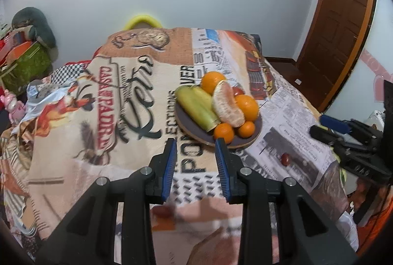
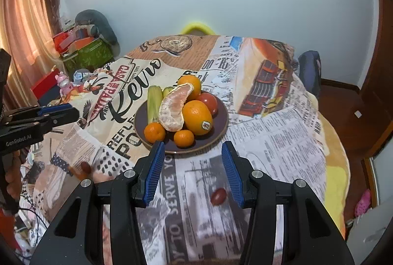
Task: Organize fruits
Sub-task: 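Grasp a dark red grape with the left gripper while the right gripper grasps another grape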
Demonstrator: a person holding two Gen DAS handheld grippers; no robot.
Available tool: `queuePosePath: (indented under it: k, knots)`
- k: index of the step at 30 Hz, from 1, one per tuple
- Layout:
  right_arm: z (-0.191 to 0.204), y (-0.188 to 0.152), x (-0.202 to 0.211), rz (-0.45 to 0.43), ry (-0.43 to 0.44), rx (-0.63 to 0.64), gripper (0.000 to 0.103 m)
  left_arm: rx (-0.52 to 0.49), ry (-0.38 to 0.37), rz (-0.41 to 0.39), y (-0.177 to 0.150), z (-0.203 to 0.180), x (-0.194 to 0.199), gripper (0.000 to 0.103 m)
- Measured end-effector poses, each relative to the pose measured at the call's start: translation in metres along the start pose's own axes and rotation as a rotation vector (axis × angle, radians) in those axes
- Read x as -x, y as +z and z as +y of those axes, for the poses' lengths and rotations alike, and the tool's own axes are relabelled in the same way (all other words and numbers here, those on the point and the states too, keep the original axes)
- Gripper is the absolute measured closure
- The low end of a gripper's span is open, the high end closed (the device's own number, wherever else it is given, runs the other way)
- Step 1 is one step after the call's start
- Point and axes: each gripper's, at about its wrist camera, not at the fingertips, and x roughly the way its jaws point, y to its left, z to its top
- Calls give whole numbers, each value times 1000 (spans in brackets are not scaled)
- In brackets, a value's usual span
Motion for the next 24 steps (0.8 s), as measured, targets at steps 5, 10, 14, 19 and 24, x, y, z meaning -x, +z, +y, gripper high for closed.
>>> queuePosePath:
  k: [5, 10, 14, 19, 24]
  knots:
    - [-5, -9, 9, 9, -30, -6, 58, 35, 34, 39, -18, 18, -2, 68]
    - [-12, -19, 9, 41, -63, -17, 58, 54, 44, 114, -43, 33, -18, 68]
    - [-18, -30, 1, 84, -69, -28, 58, 58, 52, 170, -60, 39, -33, 68]
    - [-22, -43, -12, 132, -42, -47, 58, 67, 41, 238, -76, 43, -53, 68]
    - [-24, -53, -24, 171, -23, -62, 58, 69, 43, 266, -85, 44, -67, 68]
